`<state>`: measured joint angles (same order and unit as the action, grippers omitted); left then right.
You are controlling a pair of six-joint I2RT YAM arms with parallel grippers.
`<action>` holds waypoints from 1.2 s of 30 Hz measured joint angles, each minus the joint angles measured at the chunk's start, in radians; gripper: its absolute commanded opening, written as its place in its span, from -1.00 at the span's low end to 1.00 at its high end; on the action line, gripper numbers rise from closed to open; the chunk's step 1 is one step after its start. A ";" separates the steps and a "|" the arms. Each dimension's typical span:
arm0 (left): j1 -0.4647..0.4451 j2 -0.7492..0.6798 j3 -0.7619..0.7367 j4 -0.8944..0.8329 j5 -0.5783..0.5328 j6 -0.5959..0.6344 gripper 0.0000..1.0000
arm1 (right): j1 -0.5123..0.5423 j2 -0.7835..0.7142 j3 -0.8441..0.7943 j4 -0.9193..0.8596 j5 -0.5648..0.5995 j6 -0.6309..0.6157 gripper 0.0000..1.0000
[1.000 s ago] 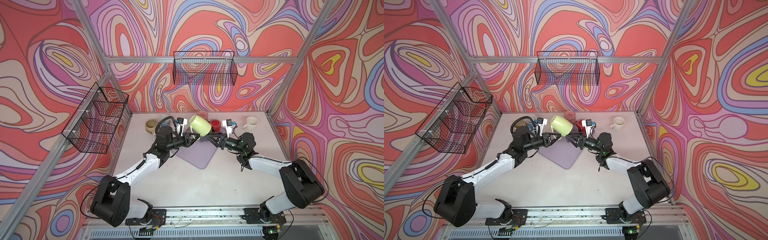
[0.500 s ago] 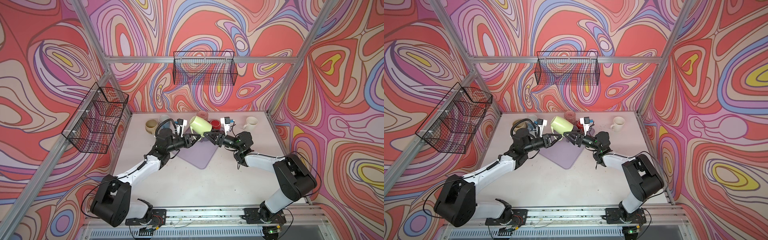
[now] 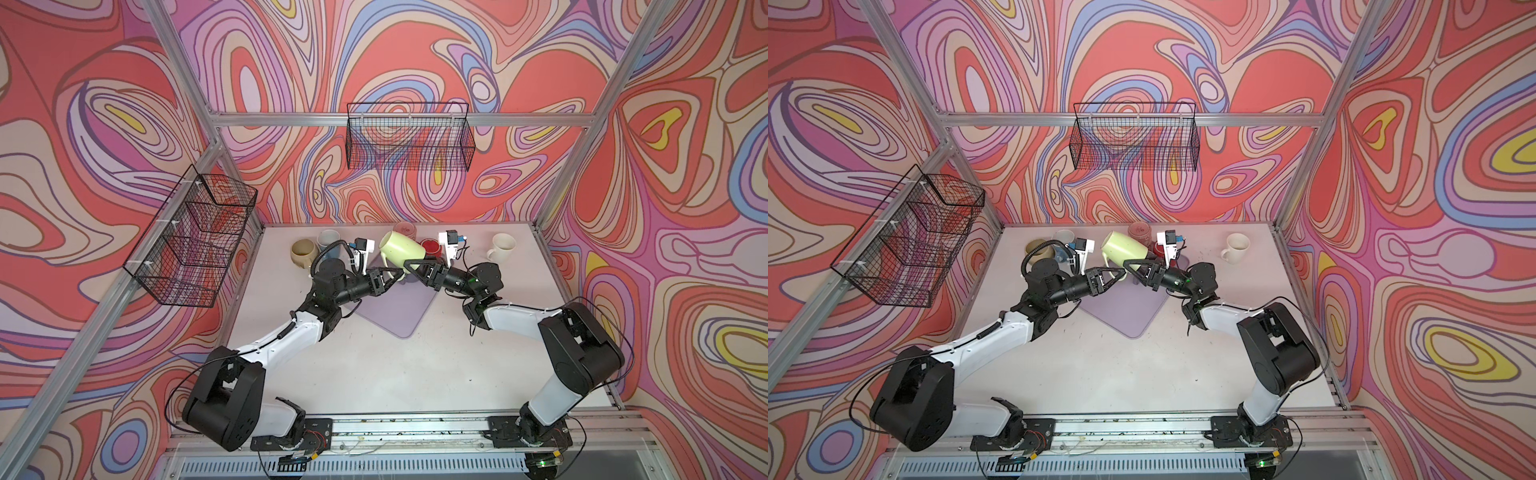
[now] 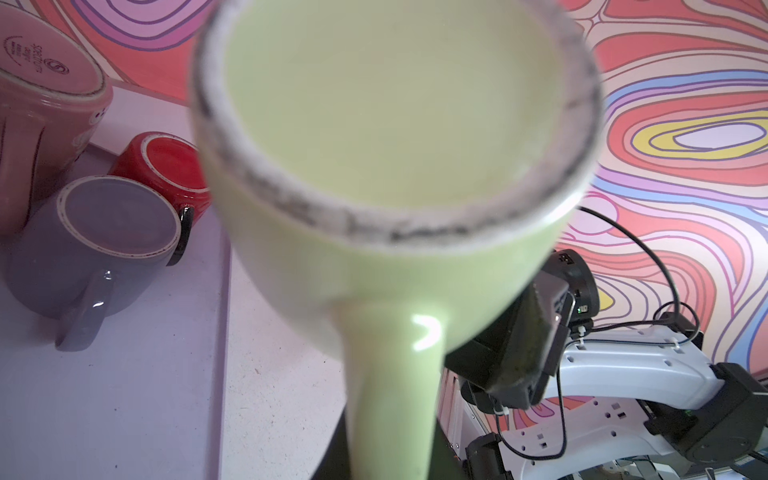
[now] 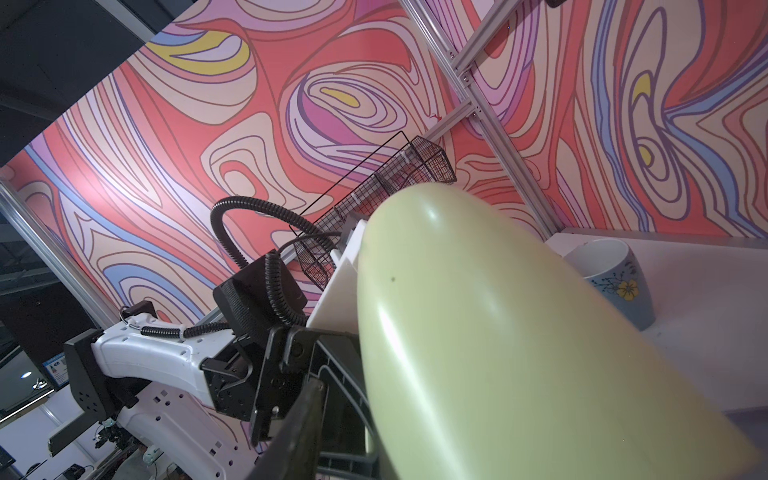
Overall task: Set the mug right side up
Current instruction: 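Close the right gripper on the lime green mug while the left gripper holds it, then open the left gripper off the lime green mug while the right gripper holds it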
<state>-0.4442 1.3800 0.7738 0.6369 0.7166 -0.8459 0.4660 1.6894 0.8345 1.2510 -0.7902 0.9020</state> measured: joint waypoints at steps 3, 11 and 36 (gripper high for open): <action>0.000 0.006 -0.002 0.016 0.000 -0.006 -0.87 | 0.000 0.023 0.011 0.029 0.000 0.015 -0.33; 0.000 0.013 -0.013 0.026 -0.007 -0.008 -0.84 | 0.000 0.077 0.038 0.061 -0.002 0.074 -0.55; 0.040 0.063 -0.051 0.116 0.012 -0.072 -0.27 | 0.006 0.110 0.084 -0.041 0.004 0.095 -1.00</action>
<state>-0.4046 1.4433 0.7223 0.7525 0.7284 -0.9180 0.4725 1.7996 0.9188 1.2102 -0.7860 0.9970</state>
